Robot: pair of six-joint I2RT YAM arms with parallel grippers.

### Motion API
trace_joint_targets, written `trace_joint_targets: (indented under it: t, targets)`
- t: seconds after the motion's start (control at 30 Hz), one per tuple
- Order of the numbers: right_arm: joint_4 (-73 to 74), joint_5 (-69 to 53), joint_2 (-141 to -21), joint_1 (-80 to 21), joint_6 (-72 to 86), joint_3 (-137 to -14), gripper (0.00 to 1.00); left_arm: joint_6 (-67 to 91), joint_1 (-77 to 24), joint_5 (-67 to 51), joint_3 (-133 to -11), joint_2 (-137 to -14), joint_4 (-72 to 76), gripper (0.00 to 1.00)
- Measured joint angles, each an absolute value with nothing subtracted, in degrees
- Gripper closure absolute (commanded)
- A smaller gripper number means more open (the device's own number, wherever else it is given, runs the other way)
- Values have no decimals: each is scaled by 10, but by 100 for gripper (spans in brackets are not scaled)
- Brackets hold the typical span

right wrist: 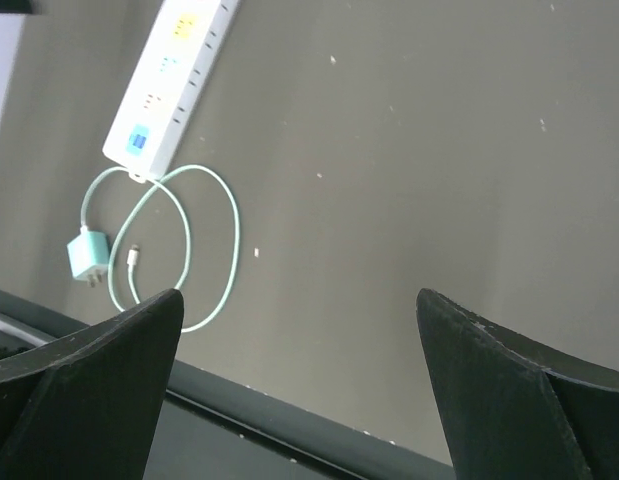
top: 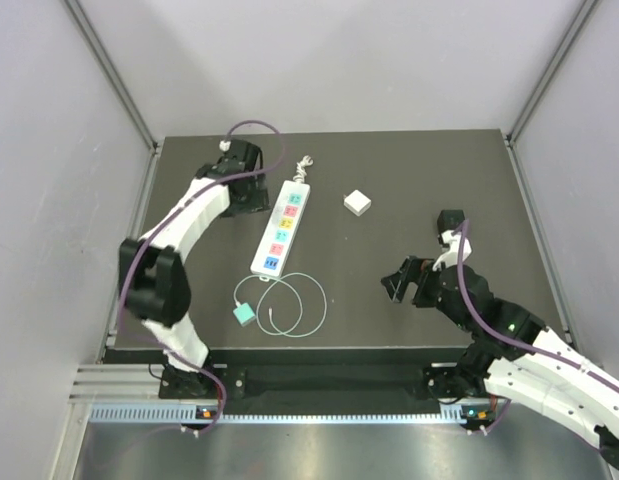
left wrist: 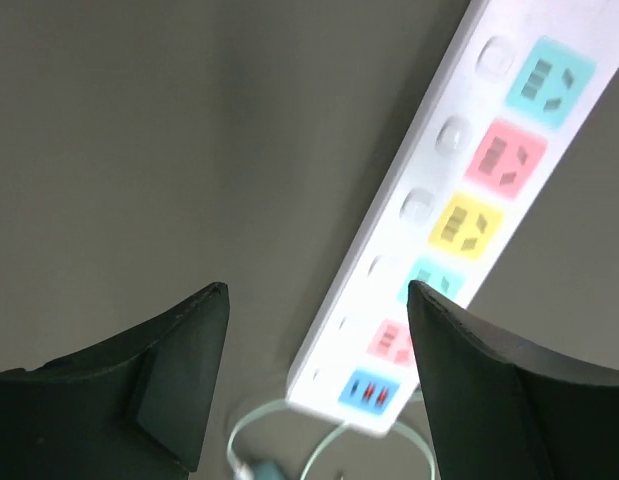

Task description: Insert the plug

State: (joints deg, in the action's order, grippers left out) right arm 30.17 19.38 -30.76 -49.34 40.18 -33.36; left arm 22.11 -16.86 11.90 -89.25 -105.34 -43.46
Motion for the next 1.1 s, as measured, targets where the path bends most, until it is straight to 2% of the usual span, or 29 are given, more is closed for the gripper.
trace_joint_targets:
  t: [0.2,0.4,0.57,0.8,1.1]
  targets:
    - [311,190,-305,-493,411,-316,0,287,-196,173,-764,-852,-485,23]
    - [305,181,-305,-493,411,-312,0,343,-200,116,-603,-733,-488,24]
    - [286,166,-305,-493,411,-295,0,381,-205,84,-538,-729,-514,23]
    - [261,149,-324,-493,409,-278,0,433,-263,77,-531,-725,-521,25]
    - [256,138,-331,-493,403,-278,0,573,-327,132,-469,-733,-564,26]
